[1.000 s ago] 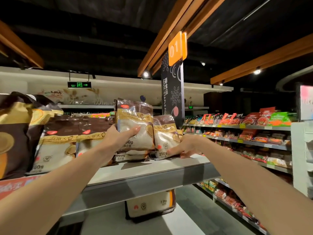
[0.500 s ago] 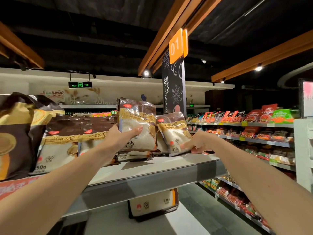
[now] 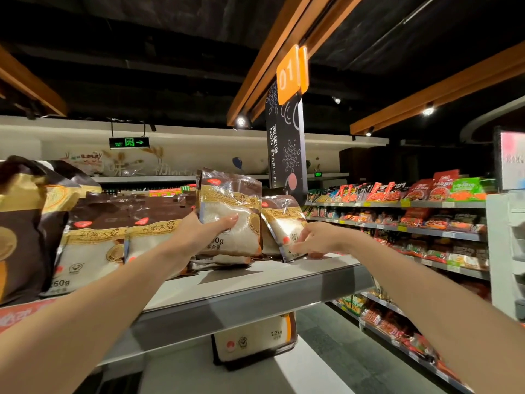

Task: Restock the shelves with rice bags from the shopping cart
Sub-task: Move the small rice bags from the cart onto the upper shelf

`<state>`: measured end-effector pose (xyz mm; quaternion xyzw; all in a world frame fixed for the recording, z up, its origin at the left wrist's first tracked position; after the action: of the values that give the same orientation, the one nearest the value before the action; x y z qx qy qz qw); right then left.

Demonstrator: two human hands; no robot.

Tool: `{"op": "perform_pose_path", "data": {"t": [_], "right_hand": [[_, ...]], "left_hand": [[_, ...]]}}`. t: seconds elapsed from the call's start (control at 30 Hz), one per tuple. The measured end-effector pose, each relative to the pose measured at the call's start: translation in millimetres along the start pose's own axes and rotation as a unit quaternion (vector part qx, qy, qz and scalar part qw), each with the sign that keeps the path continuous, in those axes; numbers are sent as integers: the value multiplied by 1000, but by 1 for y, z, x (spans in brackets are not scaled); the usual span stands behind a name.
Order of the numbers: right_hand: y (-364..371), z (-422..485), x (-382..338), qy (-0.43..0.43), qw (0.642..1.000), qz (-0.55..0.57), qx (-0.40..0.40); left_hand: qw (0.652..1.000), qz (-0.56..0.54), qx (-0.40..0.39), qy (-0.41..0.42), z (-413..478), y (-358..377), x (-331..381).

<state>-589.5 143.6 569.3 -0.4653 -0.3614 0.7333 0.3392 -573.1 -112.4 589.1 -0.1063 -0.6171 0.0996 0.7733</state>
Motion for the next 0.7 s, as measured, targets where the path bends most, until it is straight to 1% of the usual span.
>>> {"op": "perform_pose_path", "data": {"t": [0.07, 0.2, 0.27, 0.33, 0.43, 0.53, 0.6, 0.67, 0.7], "right_hand": [[0, 1, -1, -16, 1000, 1, 3], [0, 0, -12, -30, 995, -60, 67], [-3, -2, -18, -32, 992, -105, 61], [-4, -2, -21, -21, 993, -116, 31], [4, 7, -17, -2, 998, -59, -8], [4, 12, -14, 4, 1000, 1, -3], [1, 11, -11, 10, 999, 32, 28], [-4, 9, -10, 8, 995, 48, 86], [-5, 7, -13, 0, 990, 87, 109]], "left_hand": [[1000, 1, 5, -5, -1, 1, 0], [999, 3, 23, -31, 4, 0, -4], [999, -4, 22, -32, 4, -1, -3], [999, -10, 32, -25, 5, -3, -5], [999, -10, 33, -31, 6, -6, -7], [999, -20, 23, -39, 8, -7, -9], [998, -25, 16, -49, 11, -9, -10], [998, -25, 1, -53, 9, -8, -9], [998, -26, 5, -52, 9, -9, -8]]}}
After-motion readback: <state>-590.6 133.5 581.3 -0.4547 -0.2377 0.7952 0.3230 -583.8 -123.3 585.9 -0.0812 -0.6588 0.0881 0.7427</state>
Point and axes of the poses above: each hand's wrist, its own z-axis towards the middle knuckle, its own y-axis out of the palm, x = y × z, the point moved 5 cm from there along z, towards the middle knuckle, and after that the axes turned 14 degrees about -y, right-handed, at the moved point
